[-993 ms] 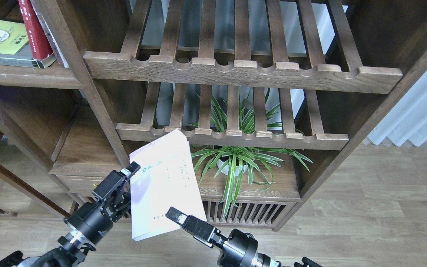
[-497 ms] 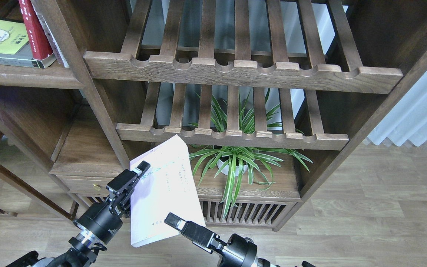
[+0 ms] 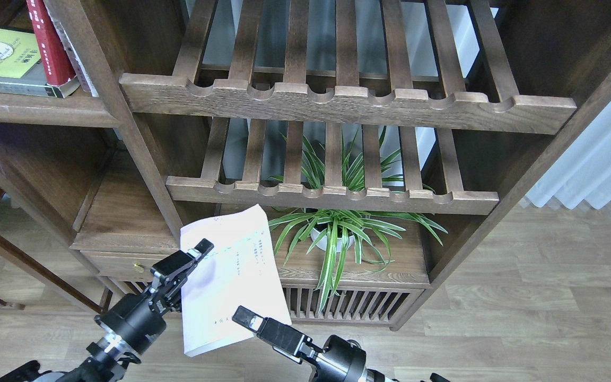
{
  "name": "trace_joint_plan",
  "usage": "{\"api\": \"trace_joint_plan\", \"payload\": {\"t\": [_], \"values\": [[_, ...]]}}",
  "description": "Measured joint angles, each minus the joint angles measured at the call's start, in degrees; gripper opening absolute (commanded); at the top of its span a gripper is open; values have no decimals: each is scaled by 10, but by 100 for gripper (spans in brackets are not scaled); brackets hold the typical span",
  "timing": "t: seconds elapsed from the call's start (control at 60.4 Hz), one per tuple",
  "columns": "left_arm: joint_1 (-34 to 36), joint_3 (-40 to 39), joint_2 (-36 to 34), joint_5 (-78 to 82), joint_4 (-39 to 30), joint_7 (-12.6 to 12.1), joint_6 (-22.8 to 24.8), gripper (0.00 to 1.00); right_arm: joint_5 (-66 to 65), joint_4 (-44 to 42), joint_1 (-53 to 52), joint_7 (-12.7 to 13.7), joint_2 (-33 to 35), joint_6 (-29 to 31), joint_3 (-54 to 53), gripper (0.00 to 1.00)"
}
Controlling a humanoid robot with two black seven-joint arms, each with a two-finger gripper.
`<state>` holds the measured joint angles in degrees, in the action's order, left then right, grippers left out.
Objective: Organize books on shelf
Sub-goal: 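Grasp the white book with the left gripper from the right gripper, then carry the white book with the left gripper to the far shelf section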
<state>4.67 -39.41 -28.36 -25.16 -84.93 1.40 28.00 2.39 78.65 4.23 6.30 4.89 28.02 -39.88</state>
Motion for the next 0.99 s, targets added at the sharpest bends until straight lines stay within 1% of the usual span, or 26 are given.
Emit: {"api": "trace_joint_plan", "payload": {"t": [0.348,0.43,0.447,0.464,0.48,0.497,0.513,0.53,0.546,0.662,0.712,0.745,0.762,0.811,0.993], "values": [[1,1,-47,3,-9,-4,0,8,5,-9,-16,-1,3,-1,-2,4],[2,-1,-57,3,-9,-4,1,8,6,-10,-17,-2,4,-1,-7,7],[3,-2,-59,3,-9,-4,1,8,6,-10,-17,-2,4,-1,-8,13],[4,-2,-60,3,-9,-4,1,8,6,-10,-17,-2,4,-1,-9,15],[6,-3,-61,3,-9,-4,1,8,6,-10,-17,-2,4,-1,-10,26],[7,-3,-63,3,-9,-4,1,8,6,-10,-17,-2,4,-1,-11,32],[10,-4,-65,4,-9,-4,1,8,6,-10,-17,-2,4,-1,-12,53],[13,-4,-69,4,-9,-4,1,8,6,-10,-17,-2,4,-1,-13,57],[13,-7,-70,4,-7,-4,1,8,5,-10,-17,-2,4,-1,-14,58],[14,-62,-84,11,-5,-6,-1,8,-3,-10,-16,-2,6,0,-14,79],[12,-78,-97,14,-6,-8,-1,8,-8,-10,-15,-1,7,0,-14,86],[12,-86,-106,15,-6,-9,-1,8,-10,-9,-15,-1,6,0,-14,88],[11,-92,-113,15,-7,-9,-1,8,-13,-9,-15,-1,6,0,-14,90],[11,-104,-128,16,-7,-9,-1,8,-16,-9,-15,-1,6,0,-14,93],[2,-154,-191,16,-32,-9,0,8,-20,-9,-15,-1,8,0,-21,93]]}}
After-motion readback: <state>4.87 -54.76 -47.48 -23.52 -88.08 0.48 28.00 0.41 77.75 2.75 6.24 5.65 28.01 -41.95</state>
